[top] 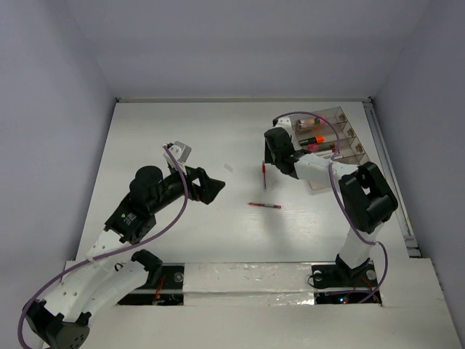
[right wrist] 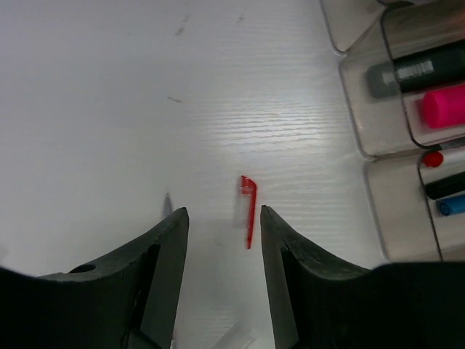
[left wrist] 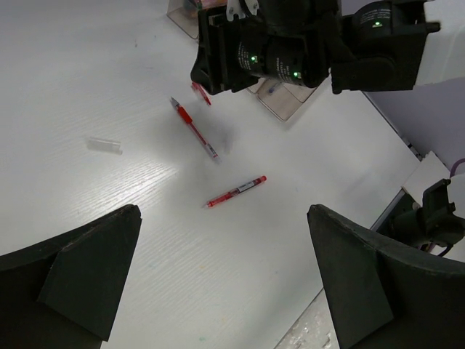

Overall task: Sort the stationery into containers
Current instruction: Pick up the pen from the center of the board.

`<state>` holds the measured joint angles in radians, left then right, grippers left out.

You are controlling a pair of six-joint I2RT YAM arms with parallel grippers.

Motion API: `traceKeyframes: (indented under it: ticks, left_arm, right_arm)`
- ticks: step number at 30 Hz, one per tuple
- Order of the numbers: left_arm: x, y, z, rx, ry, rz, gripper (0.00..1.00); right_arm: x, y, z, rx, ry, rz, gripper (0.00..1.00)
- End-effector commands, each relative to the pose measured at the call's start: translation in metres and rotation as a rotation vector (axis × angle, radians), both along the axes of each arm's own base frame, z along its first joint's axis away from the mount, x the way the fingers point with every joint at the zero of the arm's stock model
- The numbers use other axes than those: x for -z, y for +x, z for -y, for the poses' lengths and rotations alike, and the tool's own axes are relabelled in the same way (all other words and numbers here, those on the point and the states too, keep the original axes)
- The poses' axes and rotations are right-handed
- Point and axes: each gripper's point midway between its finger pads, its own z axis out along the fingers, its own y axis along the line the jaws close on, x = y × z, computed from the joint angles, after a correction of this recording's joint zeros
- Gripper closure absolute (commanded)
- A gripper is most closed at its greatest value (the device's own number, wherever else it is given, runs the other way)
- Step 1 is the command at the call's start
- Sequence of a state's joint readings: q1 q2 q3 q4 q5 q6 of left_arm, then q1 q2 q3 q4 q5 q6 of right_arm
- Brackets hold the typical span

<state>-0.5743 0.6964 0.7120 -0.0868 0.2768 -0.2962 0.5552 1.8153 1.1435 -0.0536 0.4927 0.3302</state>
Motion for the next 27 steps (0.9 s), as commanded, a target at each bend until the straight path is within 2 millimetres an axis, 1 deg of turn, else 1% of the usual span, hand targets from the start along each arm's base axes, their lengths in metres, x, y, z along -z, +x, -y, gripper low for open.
traceKeyframes:
  ticks: [1,2,3,6,7,9,10,11,12,13,14,17,18,19,20,21,22,23,24,25,26,27]
  left_arm:
    - [-0.011,0.002,0.0,0.001,-0.014,0.047,0.01]
    - [-0.01,0.002,0.0,0.001,-0.011,0.045,0.01]
    - [-0.01,0.002,0.001,0.003,-0.011,0.044,0.01]
    - [-0.008,0.003,0.001,0.001,-0.006,0.037,0.01]
    - [-0.007,0.003,0.001,0.001,-0.005,0.035,0.01]
    - [-0.005,0.004,0.001,-0.001,-0.001,0.03,0.01]
    - [-0.005,0.004,0.001,-0.001,0.0,0.029,0.01]
    - [-0.004,0.004,0.001,-0.001,0.002,0.026,0.01]
    - [-0.004,0.004,0.001,-0.001,0.002,0.026,0.01]
    - [-0.005,0.005,0.001,-0.004,0.001,0.028,0.01]
    - [-0.003,0.005,0.001,-0.004,0.004,0.024,0.01]
    - [-0.004,0.005,0.001,-0.004,0.002,0.026,0.01]
    - [-0.004,0.005,0.001,-0.005,0.002,0.024,0.01]
    - [-0.004,0.005,0.001,-0.005,0.002,0.024,0.01]
    - [-0.004,0.005,0.001,-0.005,0.001,0.025,0.01]
    - [-0.004,0.005,0.001,-0.005,0.002,0.024,0.01]
    - [-0.003,0.005,0.001,-0.006,0.003,0.023,0.01]
    - [-0.004,0.005,0.001,-0.008,0.002,0.024,0.01]
    - [-0.003,0.008,-0.001,-0.018,0.004,0.023,0.01]
    - [-0.003,0.008,-0.002,-0.021,0.004,0.023,0.01]
    - [-0.003,0.009,-0.002,-0.024,0.006,0.021,0.01]
    - [-0.002,0.009,-0.002,-0.025,0.005,0.02,0.01]
  right_arm:
    - [-0.013,-0.014,-0.031,-0.117,0.088,-0.012,0.51]
    - [-0.011,-0.016,-0.036,-0.139,0.103,-0.028,0.52]
    - [-0.005,-0.02,-0.046,-0.169,0.115,-0.051,0.53]
    - [0.005,-0.023,-0.05,-0.191,0.114,-0.092,0.57]
    - [0.012,-0.027,-0.054,-0.205,0.106,-0.116,0.57]
    - [0.016,-0.028,-0.06,-0.222,0.119,-0.136,0.58]
    - [0.02,-0.028,-0.059,-0.219,0.113,-0.147,0.58]
    - [0.031,-0.03,-0.058,-0.214,0.098,-0.174,0.6]
    - [0.032,-0.029,-0.061,-0.22,0.101,-0.183,0.6]
    - [0.037,-0.03,-0.061,-0.224,0.093,-0.204,0.6]
    - [0.046,-0.032,-0.061,-0.226,0.085,-0.228,0.63]
    - [0.051,-0.028,-0.059,-0.209,0.059,-0.239,0.65]
    - [0.056,-0.027,-0.056,-0.196,0.039,-0.247,0.65]
    - [0.054,-0.023,-0.056,-0.19,0.033,-0.242,0.68]
    - [0.054,-0.021,-0.056,-0.187,0.027,-0.24,0.86]
    - [0.056,-0.019,-0.057,-0.185,0.025,-0.239,0.93]
    - [0.051,-0.014,-0.062,-0.186,0.043,-0.223,0.98]
    - [0.049,-0.01,-0.065,-0.185,0.055,-0.21,1.0]
    - [0.045,-0.007,-0.069,-0.186,0.071,-0.198,1.0]
    - [0.03,0.002,-0.079,-0.2,0.123,-0.144,1.0]
    - [0.02,0.006,-0.085,-0.202,0.166,-0.113,1.0]
    - [0.006,0.012,-0.093,-0.21,0.207,-0.067,1.0]
